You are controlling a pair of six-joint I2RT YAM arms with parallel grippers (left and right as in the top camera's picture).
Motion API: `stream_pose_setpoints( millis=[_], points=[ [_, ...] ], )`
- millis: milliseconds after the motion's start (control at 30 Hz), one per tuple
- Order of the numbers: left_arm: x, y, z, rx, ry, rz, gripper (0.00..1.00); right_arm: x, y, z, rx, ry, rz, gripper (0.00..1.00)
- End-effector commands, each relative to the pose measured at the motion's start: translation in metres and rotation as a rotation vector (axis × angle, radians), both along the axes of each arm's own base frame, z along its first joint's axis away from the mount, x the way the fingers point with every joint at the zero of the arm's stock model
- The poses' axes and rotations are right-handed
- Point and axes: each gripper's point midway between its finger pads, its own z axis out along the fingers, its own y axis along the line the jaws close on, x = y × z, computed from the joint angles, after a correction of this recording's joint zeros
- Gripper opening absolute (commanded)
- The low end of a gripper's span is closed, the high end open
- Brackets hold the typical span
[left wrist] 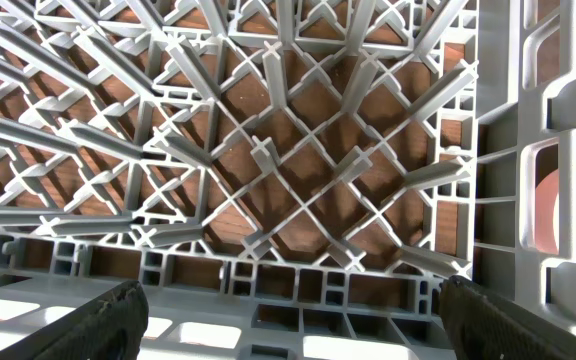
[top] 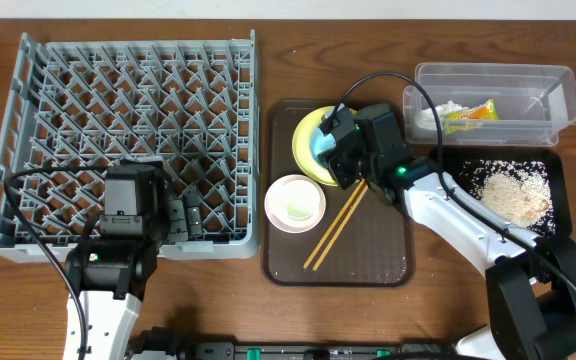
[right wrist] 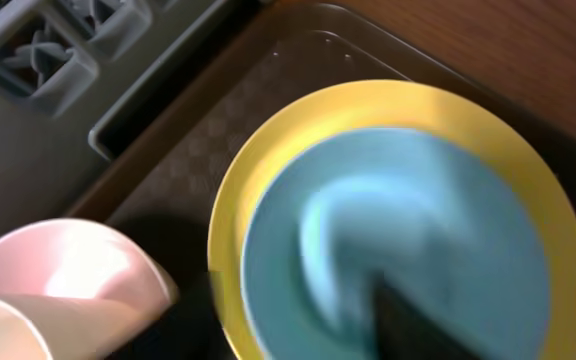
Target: Sort waste into correct bins and load items into the dishwasher rack
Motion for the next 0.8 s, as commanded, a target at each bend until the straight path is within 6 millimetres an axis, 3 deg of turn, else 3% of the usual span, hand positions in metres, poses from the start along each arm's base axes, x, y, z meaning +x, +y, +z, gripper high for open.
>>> stream_pose_setpoints(
  millis=[0, 167, 333, 500, 667, 767],
  points=[
    [0.004, 0.004, 0.009, 0.016, -0.019, 0.013, 0.95, 0.001, 0.008, 0.006, 0.006, -0.018, 0.028, 0.65],
    [0.004, 0.004, 0.009, 0.016, -0.019, 0.013, 0.95, -0.01, 0.019, 0.018, 0.073, 0.007, 0.073, 0.62],
    [0.004, 0.004, 0.009, 0.016, -0.019, 0.013, 0.95, -0.016, 0.018, 0.055, 0.146, -0.016, 0.04, 0.57],
    [0.004, 0.004, 0.009, 0.016, -0.019, 0.013, 0.95, -0.038, 0.024, 0.083, 0.251, 0.035, 0.056, 0.6],
    [0.006, 0.004, 0.01, 0.016, -0.03, 0.013, 0.95, -0.047, 0.022, 0.07, 0.285, 0.17, -0.015, 0.47],
    [0.01, 0.004, 0.013, 0.015, -0.052, 0.014, 0.95, -0.05, 0.018, 0.052, 0.243, 0.217, -0.04, 0.46]
  ],
)
